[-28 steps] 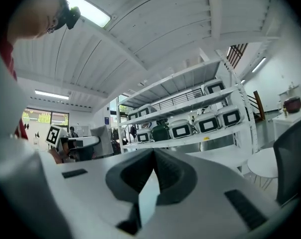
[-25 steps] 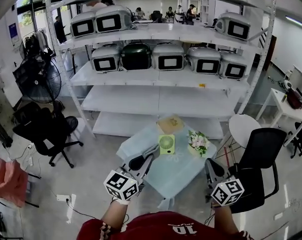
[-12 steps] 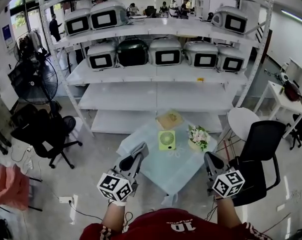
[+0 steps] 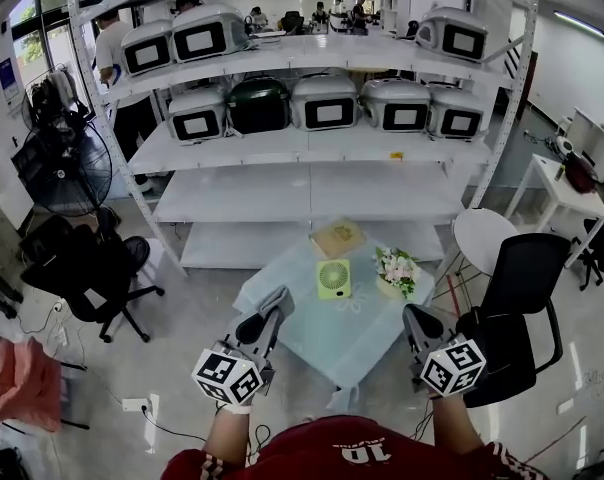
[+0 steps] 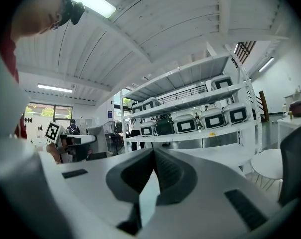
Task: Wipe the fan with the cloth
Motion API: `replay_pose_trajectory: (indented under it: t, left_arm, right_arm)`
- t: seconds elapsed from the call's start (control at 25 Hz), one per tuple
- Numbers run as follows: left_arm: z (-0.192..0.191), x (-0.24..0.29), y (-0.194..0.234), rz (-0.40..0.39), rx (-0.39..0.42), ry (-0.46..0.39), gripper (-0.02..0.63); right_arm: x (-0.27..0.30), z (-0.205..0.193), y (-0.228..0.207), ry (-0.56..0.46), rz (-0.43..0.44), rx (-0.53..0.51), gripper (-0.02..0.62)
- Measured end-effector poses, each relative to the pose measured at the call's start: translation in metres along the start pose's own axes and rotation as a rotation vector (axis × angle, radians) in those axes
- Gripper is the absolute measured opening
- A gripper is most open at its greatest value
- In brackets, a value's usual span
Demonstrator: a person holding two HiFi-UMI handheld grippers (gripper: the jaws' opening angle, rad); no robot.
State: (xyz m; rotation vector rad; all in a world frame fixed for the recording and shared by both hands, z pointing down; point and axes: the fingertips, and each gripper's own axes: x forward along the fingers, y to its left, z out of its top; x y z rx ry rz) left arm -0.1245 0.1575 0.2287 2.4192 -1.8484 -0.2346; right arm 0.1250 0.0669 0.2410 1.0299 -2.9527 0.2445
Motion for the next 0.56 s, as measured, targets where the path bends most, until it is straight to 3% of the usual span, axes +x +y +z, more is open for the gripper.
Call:
replay_pose_trajectory:
  t: [0.56]
  left_arm:
    - [0.0006, 0.0006, 0.0053, -0.001, -0.006, -0.002, 0.026]
  right_arm:
    - [0.0036, 0.0026, 0.0008, -0.016, -0.012, -0.032, -0.003]
